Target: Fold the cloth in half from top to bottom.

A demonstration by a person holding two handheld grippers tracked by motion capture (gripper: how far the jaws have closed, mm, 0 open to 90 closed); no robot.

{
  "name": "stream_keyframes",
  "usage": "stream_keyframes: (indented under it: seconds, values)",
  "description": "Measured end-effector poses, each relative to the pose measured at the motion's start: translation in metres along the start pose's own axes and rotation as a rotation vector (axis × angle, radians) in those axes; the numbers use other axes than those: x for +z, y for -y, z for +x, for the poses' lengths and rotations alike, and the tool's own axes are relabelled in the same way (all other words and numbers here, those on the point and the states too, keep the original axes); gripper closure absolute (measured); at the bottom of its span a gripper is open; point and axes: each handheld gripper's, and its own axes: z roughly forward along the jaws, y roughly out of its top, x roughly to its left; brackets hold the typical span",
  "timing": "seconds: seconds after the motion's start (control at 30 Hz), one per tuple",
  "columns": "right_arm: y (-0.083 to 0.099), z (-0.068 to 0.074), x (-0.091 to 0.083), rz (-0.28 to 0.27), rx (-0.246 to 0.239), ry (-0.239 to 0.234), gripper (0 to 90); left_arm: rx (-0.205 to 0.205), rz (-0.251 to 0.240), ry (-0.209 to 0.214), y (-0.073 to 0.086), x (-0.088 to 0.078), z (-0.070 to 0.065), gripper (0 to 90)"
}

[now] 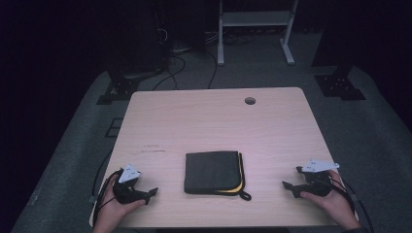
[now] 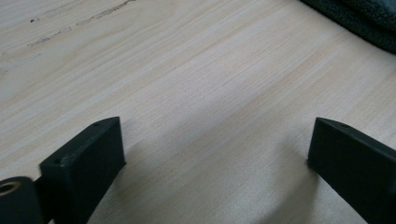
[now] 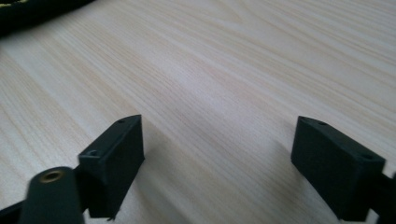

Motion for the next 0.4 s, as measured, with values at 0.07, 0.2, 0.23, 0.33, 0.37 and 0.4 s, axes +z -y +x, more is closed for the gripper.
stream_keyframes:
  seconds: [0.07,0.2,0.23,0.33,0.37,0.4]
  values:
    - [0.0004,-0.0002,-0.0002,0.002,0.001,0.004,13.4,-0.001,0.005,0.001,-0.0005,0.0007,-0.0004,0.7]
    - [0.0003,-0.0004,0.0000,0.001,0.002,0.006,13.0,0.003,0.008,0.004,-0.0010,0.0017,-0.0004,0.0]
    - [0.0003,-0.0004,0.0000,0.001,0.002,0.006,13.0,0.003,0.008,0.004,-0.0010,0.0017,-0.0004,0.0]
    - [0.0003,-0.0004,0.0000,0.002,0.001,0.006,13.0,0.000,0.008,0.005,-0.0011,0.0018,-0.0006,0.0]
    - [0.0003,-0.0004,0.0000,0.002,0.002,0.006,12.9,0.000,0.008,0.005,-0.0011,0.0018,-0.0006,0.0]
    - [0.0003,-0.0004,0.0001,0.003,0.002,0.006,12.8,0.000,0.008,0.005,-0.0011,0.0018,-0.0006,0.0]
